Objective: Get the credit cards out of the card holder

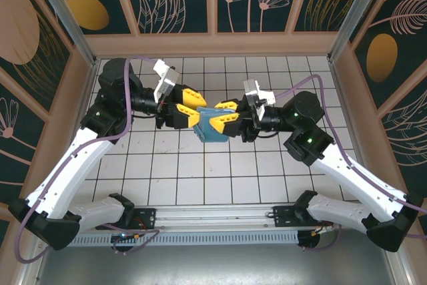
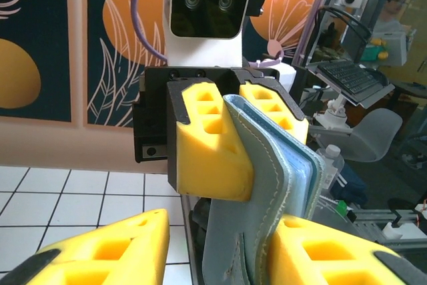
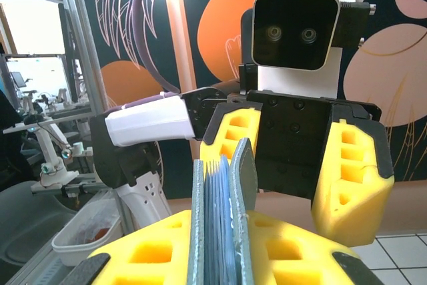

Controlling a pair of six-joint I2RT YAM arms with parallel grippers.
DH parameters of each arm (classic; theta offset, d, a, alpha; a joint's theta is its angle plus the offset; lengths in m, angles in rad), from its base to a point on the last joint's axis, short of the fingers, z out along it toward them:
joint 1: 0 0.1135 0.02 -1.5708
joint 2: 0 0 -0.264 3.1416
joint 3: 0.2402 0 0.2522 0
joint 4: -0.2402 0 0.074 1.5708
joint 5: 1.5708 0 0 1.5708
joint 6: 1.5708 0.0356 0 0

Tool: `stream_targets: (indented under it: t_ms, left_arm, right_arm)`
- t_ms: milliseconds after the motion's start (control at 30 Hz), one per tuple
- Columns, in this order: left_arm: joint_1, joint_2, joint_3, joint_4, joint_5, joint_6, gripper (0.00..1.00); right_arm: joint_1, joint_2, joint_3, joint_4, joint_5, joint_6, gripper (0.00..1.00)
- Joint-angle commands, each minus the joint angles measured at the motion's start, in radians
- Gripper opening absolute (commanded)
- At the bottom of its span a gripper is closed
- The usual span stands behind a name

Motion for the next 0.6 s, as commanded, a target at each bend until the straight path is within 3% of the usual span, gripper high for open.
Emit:
stream_targets:
  t_ms: [0, 300, 500, 567]
  left_arm:
    - [-0.014, 0.003, -0.006, 0.023, 0.046, 0.013, 0.39]
    - [-0.014, 0.026, -0.005, 0.025, 0.073, 0.025, 0.26]
    - [-0.014, 0.046, 0.003, -0.01, 0.025, 0.058, 0.06]
    - [-0.014, 0.053, 0.006, -0.044, -0.042, 0.082, 0.0]
  right_arm:
    - [0.021, 0.018, 0.053, -0.006, 0.062, -0.024, 0.0]
    - [0.047, 0.055, 0.081, -0.032, 0.106, -0.03, 0.0]
    - [0.061, 0.056, 0.08, -0.069, 0.18, -0.057, 0.0]
    - [0.061, 0.043, 0.072, -0.095, 0.239, -0.071, 0.09]
